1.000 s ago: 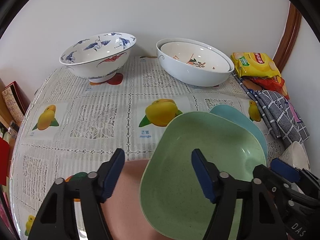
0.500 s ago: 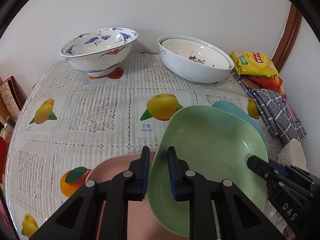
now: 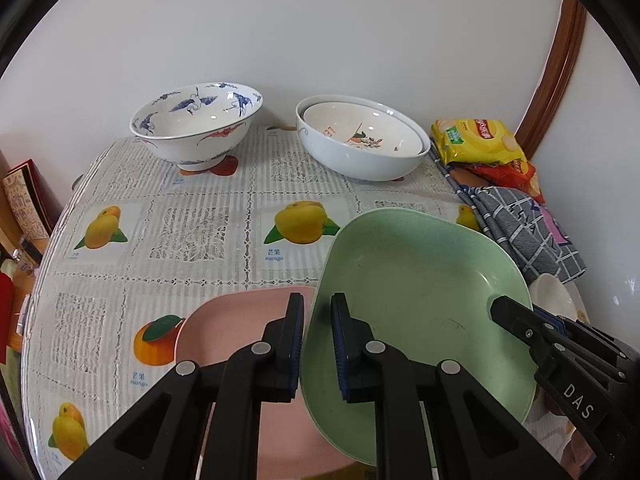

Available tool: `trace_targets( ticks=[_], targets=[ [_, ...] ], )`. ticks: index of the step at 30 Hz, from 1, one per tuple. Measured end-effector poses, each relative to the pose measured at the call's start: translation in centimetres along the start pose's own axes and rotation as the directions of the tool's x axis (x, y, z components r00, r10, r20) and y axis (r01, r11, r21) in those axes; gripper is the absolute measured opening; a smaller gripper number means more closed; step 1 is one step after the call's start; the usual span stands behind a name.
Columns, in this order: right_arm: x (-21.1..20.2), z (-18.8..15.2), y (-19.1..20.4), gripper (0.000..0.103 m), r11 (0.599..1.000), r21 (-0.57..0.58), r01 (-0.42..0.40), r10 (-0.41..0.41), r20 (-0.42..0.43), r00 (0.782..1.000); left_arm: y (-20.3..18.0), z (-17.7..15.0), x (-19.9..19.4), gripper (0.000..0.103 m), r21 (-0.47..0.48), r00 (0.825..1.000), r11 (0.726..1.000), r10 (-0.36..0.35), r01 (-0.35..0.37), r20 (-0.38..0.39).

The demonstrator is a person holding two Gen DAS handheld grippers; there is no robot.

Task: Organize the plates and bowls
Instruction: 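Close the left gripper on the green plate rim while the right gripper grips it too, then lift the green plate with both grippers and carry it over the pink plate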

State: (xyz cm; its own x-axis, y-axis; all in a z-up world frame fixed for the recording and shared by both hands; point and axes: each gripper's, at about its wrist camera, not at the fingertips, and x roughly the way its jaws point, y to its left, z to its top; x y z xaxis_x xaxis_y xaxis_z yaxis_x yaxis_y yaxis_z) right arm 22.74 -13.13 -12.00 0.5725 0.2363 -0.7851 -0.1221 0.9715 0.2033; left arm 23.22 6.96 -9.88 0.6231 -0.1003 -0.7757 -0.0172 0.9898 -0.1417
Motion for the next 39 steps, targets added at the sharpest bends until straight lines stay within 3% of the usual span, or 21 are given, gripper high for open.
trace_targets(
  ticks=[23, 39],
  targets=[
    [-8.3, -2.6, 0.9, 0.012, 1.0, -0.002, -0.015, 0.015, 0.095, 0.995, -1.2, -2.2, -8.1, 0.014, 0.001, 0.997, 1.0, 0.01, -0.01, 0.071],
    [-6.5, -4.3, 2.4, 0.012, 0.999, -0.017, -0.041, 0.041, 0.045, 0.998, 1.3, -4.3, -7.5, 0.014, -0.038, 0.998, 0.998, 0.054, -0.052, 0.029]
  ],
)
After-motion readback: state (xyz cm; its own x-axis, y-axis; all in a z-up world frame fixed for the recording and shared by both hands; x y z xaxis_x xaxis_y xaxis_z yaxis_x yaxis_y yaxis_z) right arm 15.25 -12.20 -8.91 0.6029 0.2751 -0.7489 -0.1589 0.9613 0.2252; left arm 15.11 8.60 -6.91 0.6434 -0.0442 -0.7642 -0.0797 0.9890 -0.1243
